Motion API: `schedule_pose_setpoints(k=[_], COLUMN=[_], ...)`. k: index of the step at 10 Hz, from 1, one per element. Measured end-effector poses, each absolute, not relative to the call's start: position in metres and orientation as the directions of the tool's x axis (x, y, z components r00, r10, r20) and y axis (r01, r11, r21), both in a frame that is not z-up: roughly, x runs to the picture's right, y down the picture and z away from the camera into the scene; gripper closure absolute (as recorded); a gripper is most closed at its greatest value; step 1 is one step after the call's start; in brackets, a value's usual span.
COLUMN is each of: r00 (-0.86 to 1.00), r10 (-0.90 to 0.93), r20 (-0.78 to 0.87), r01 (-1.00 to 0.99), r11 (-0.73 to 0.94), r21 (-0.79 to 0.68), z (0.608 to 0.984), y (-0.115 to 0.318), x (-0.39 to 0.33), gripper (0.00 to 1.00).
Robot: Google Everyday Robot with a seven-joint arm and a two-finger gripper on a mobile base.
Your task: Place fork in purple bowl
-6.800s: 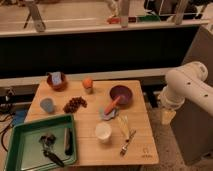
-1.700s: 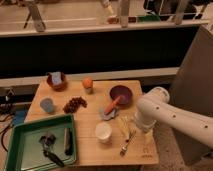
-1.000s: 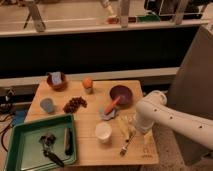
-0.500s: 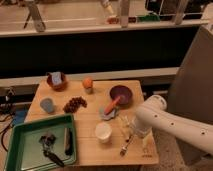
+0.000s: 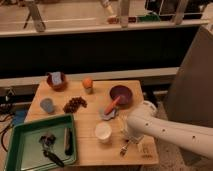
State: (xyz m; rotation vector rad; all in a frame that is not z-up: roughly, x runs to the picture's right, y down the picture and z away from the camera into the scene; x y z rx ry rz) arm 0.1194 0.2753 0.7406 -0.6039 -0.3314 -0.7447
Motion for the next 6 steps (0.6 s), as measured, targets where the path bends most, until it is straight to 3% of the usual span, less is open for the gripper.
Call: schedule_pose_setpoints(k=[6], r00=[0.653], r10=[-0.546], r20=[0.524], r01=[0.756], r11=[0.5], r21=[-0.422], z=[0.764], y=[0.318], x=[0.117], gripper=[0.2])
